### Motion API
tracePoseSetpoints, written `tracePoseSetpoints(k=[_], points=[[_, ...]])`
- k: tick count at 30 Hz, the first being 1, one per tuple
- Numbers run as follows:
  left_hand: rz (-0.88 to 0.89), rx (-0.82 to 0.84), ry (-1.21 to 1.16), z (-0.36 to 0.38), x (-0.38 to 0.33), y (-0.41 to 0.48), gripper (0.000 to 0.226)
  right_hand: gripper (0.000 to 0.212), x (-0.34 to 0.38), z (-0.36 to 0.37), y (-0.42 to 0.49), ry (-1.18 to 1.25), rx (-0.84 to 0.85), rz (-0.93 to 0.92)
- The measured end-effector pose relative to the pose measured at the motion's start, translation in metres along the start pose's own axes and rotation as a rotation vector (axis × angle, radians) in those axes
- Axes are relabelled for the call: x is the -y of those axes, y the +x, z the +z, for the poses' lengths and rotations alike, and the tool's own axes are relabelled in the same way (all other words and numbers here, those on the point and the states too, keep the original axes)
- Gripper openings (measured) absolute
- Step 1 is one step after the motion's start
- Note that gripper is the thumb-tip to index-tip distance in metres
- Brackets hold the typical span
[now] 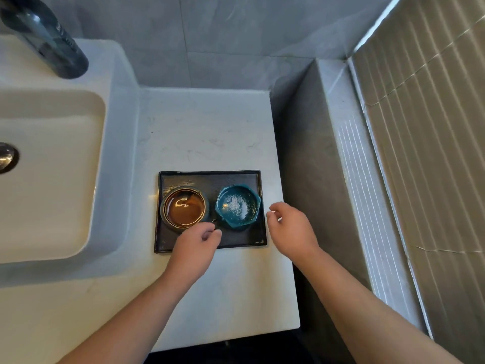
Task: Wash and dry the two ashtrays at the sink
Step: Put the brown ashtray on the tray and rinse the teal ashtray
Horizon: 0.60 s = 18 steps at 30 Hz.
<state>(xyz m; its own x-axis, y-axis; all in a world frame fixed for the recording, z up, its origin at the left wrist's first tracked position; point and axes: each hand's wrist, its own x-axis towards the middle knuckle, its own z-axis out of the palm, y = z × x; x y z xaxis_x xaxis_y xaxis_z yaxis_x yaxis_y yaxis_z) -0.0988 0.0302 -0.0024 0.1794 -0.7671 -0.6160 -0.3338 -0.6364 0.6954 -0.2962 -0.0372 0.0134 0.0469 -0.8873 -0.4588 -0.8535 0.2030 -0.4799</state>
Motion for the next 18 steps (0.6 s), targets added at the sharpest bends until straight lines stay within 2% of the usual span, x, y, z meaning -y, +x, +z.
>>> tracePoseSetpoints(k=[3, 6, 9, 13, 15, 18], points=[[-0.154, 0.081, -0.217, 0.021, -0.008, 0.011, 0.018, 0.036, 0.001, -0.005, 0.023, 0.027, 0.01, -0.037], [-0.347, 0.058, -0.314, 0.029, -0.021, 0.023, 0.026, 0.034, 0.004, -0.008, 0.043, -0.04, 0.074, -0.053], [-0.386, 0.046, -0.198, 0.033, -0.023, 0.035, 0.03, 0.035, 0.011, -0.01, 0.055, -0.126, 0.188, -0.106], [-0.378, -0.011, -0.094, 0.04, -0.022, 0.038, 0.051, 0.029, 0.02, -0.011, 0.062, -0.192, 0.316, -0.211], [-0.383, -0.02, -0.001, 0.039, -0.027, 0.035, 0.049, 0.023, 0.021, -0.009, 0.064, -0.242, 0.33, -0.233], [-0.391, -0.026, 0.009, 0.037, -0.033, 0.033, 0.045, 0.03, 0.023, -0.005, 0.066, -0.265, 0.299, -0.23]])
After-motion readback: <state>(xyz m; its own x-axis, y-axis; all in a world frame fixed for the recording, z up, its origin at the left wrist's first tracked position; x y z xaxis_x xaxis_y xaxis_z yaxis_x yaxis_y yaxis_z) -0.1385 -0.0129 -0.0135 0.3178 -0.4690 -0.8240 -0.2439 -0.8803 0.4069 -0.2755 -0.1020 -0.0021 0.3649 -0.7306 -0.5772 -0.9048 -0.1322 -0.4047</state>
